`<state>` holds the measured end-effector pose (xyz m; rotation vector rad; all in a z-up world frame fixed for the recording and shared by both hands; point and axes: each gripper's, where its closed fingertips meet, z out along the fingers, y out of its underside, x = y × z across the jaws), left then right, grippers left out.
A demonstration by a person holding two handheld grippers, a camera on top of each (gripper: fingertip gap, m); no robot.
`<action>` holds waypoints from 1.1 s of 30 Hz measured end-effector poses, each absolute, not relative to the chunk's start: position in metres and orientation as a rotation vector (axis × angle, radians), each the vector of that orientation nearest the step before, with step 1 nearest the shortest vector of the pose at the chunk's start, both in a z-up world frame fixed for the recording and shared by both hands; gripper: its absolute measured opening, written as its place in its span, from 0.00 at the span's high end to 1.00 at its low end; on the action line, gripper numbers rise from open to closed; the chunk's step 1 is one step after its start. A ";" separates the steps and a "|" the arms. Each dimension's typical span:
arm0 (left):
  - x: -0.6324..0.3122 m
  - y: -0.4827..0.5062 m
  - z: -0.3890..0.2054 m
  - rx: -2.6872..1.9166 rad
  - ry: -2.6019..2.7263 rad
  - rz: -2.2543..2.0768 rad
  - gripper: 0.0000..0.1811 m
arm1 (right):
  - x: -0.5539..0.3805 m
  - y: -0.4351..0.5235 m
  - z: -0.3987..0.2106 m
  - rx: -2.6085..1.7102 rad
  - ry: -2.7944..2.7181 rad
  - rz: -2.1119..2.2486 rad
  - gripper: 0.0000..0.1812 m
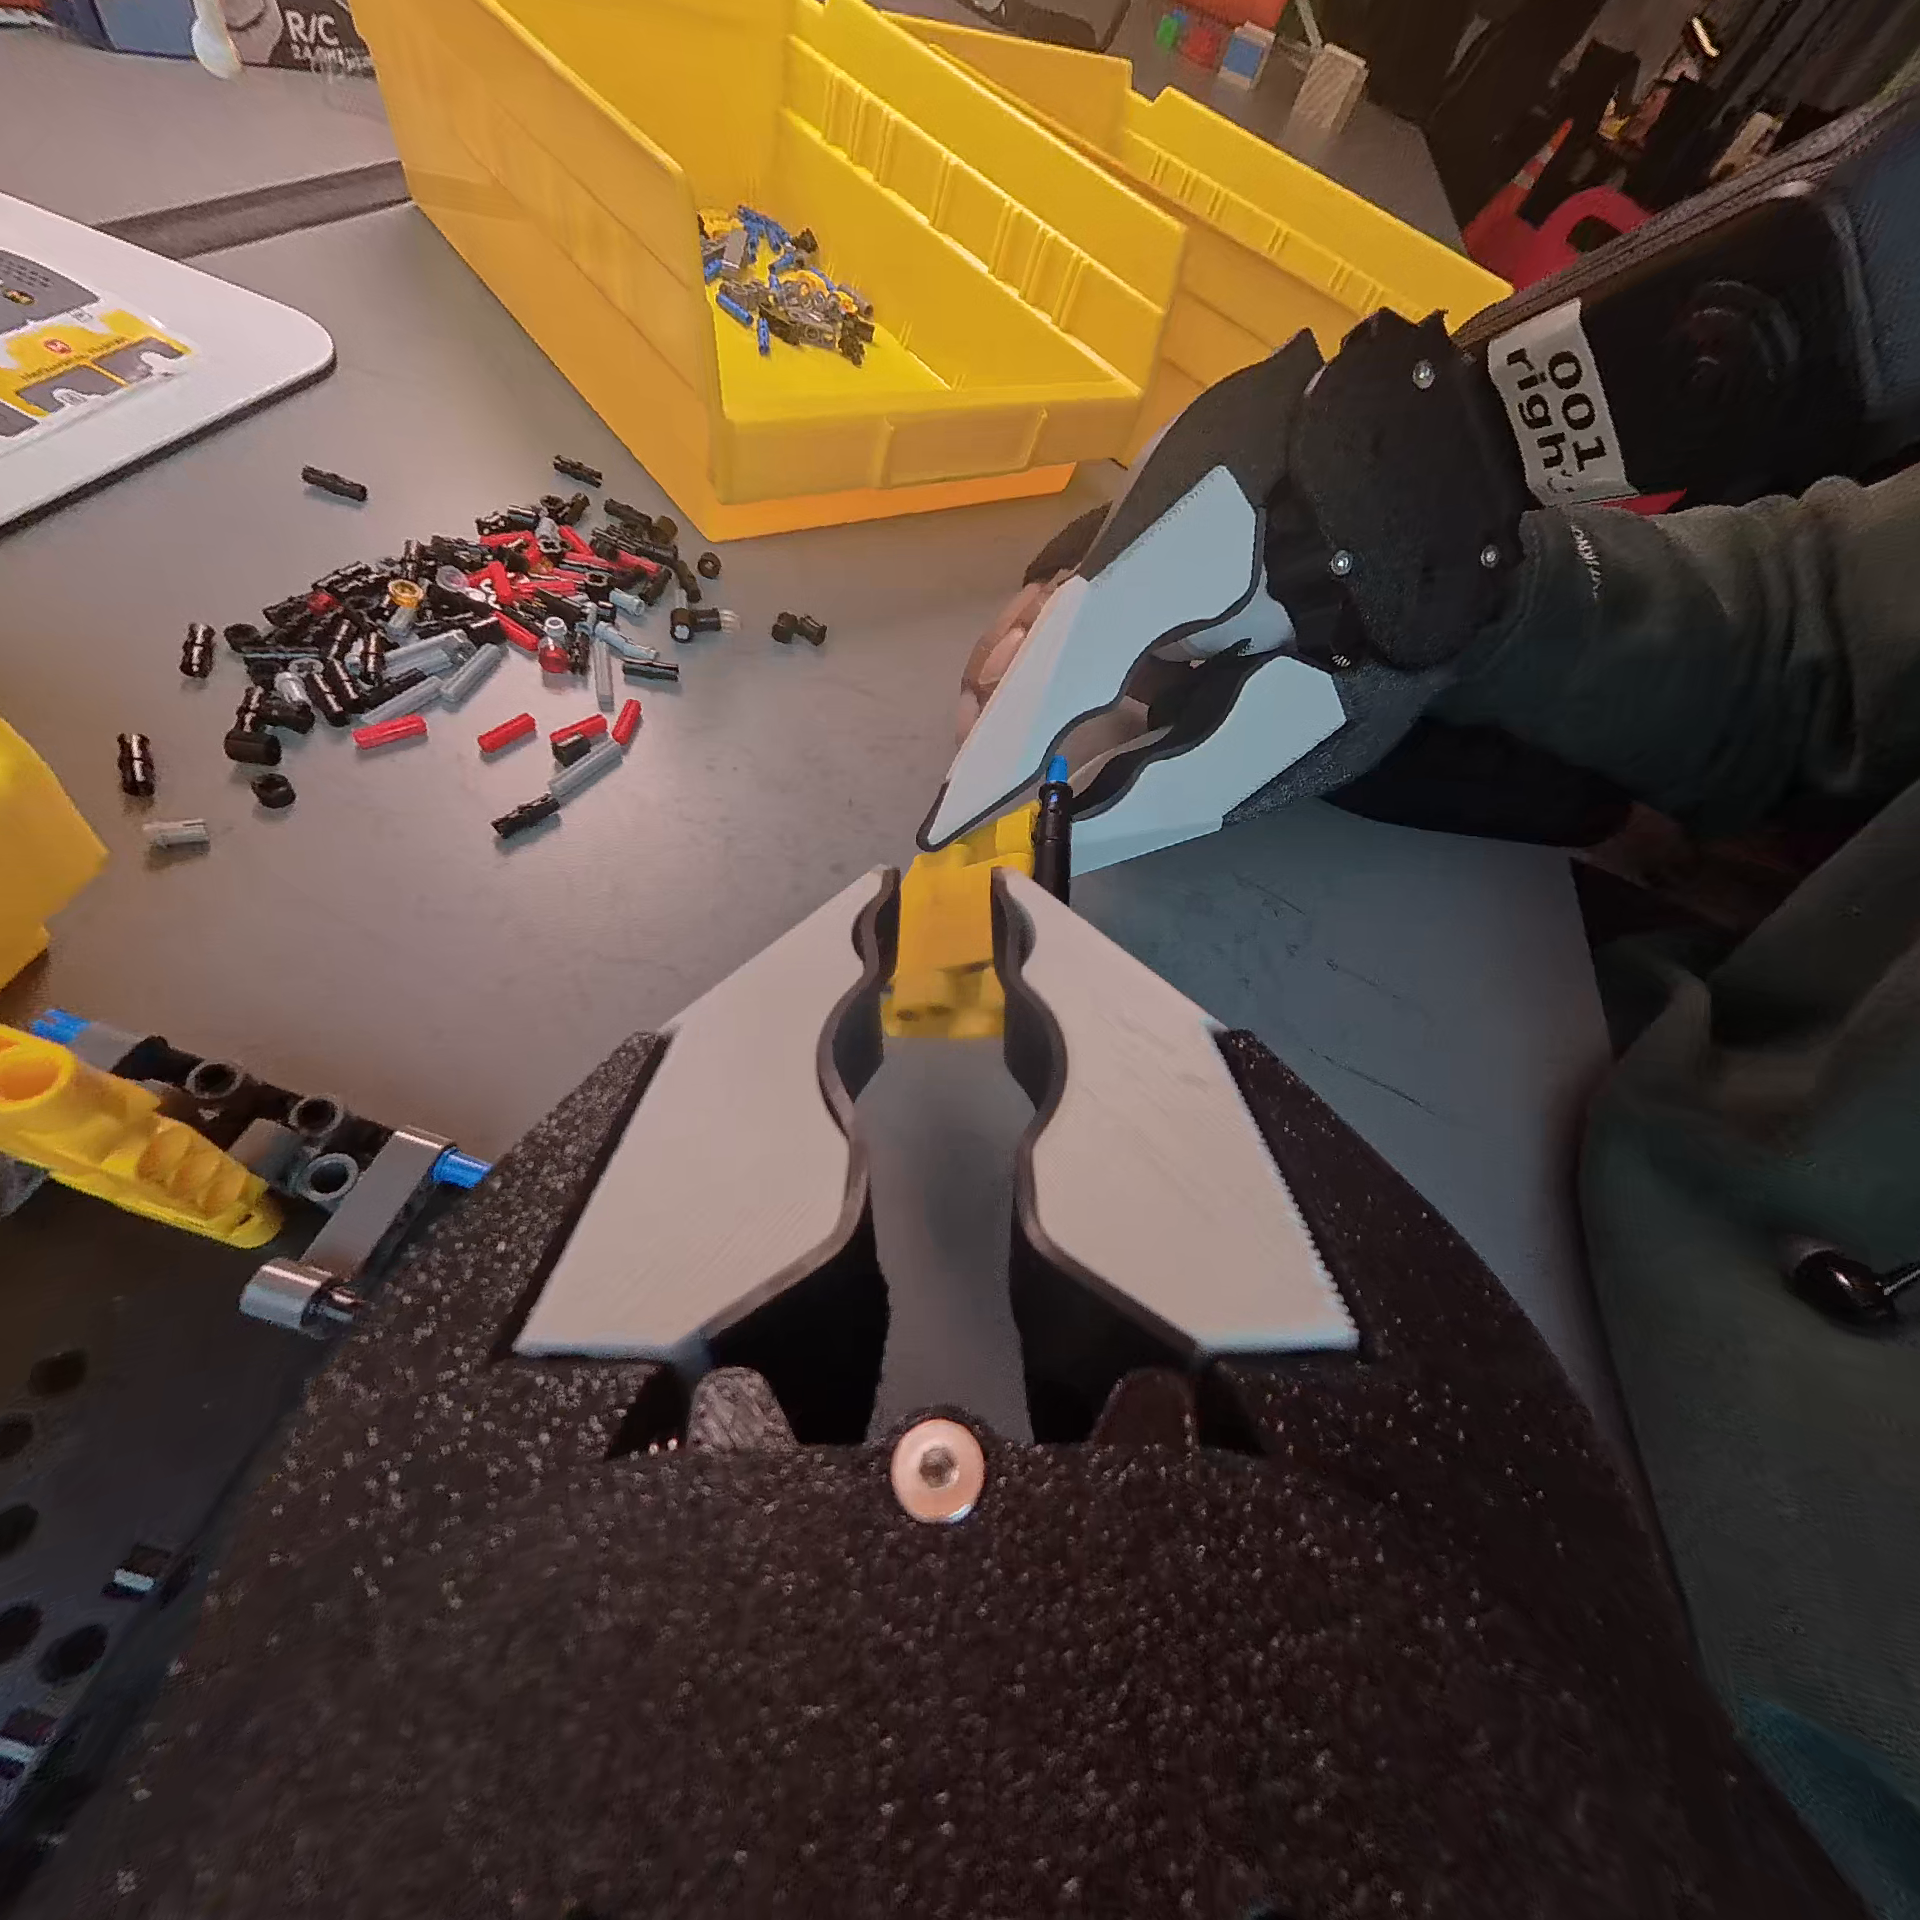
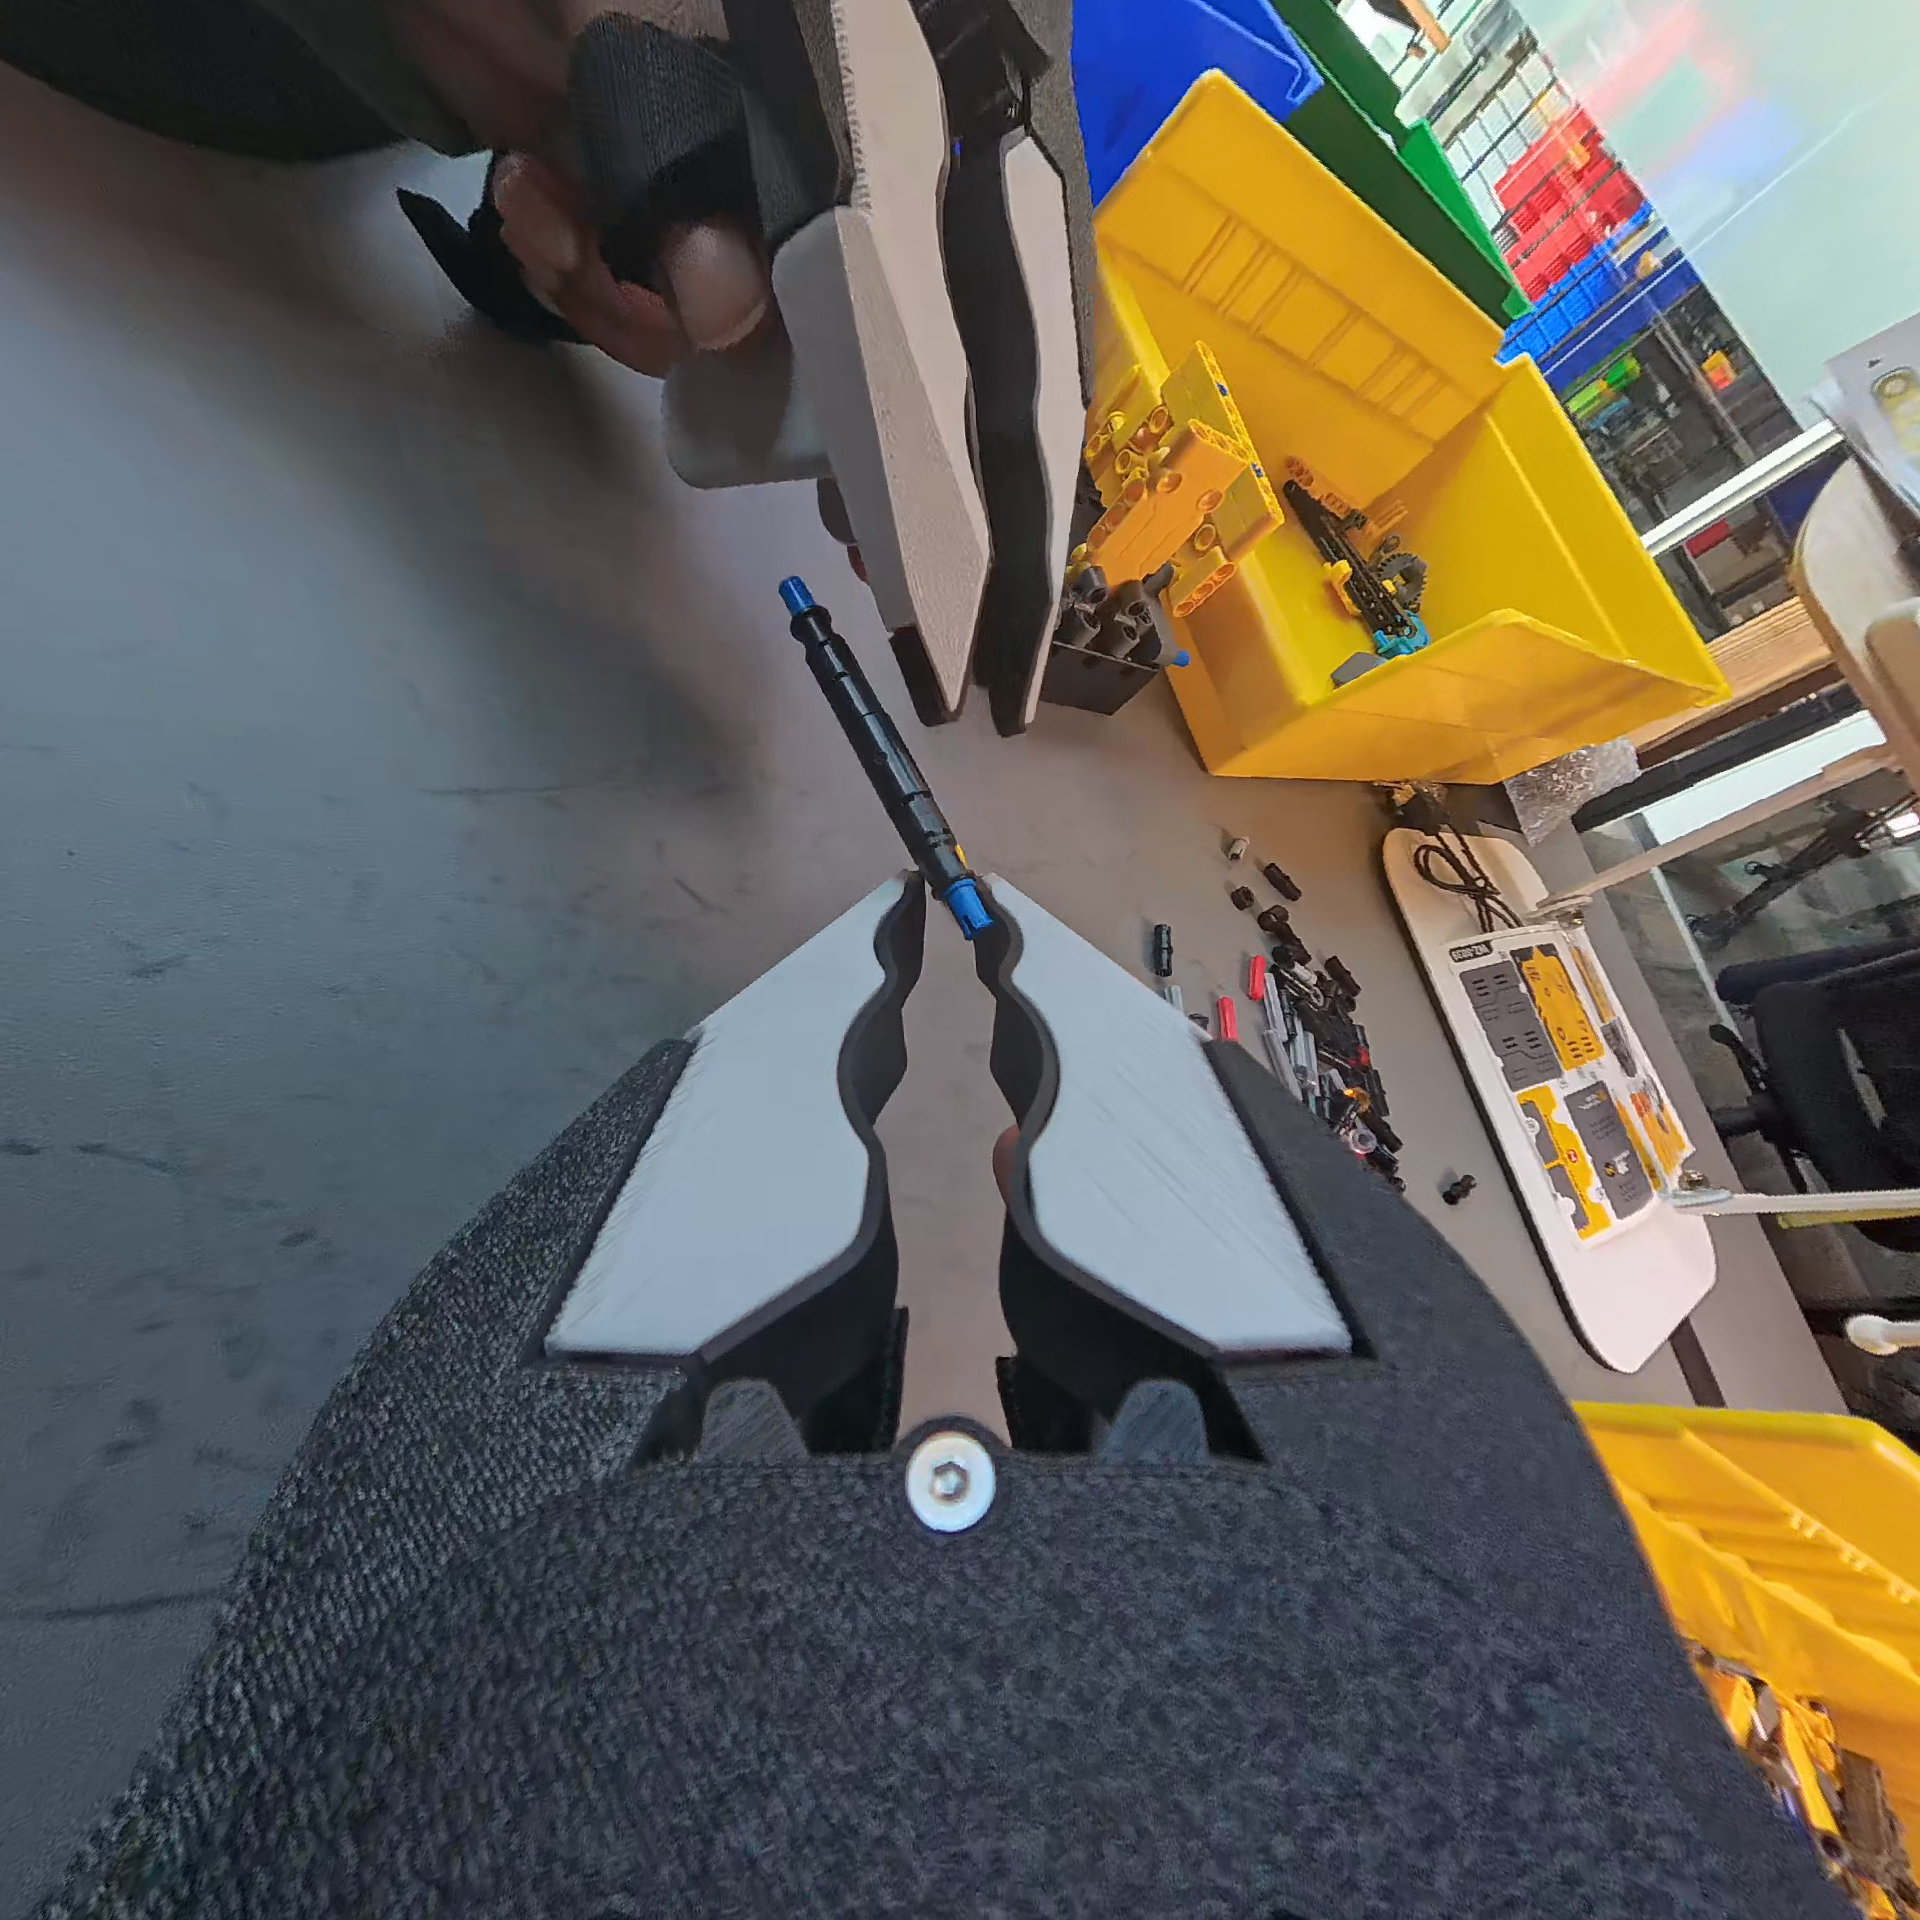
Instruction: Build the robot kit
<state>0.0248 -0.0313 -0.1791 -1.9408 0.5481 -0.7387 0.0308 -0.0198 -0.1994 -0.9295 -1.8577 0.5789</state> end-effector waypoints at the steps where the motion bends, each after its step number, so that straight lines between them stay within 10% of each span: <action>1: 0.026 -0.033 -0.178 -1.932 0.565 -0.747 0.89 | 0.031 -0.019 -0.200 -0.922 -1.859 0.568 0.96; 24: 0.022 -0.035 -0.208 -1.861 1.058 -0.050 0.97 | 0.033 -0.031 -0.198 -0.907 -1.890 0.612 0.87; 33: 0.023 -0.040 -0.220 -1.918 1.087 -0.102 0.94 | 0.036 -0.027 -0.209 -0.802 -1.948 0.452 0.98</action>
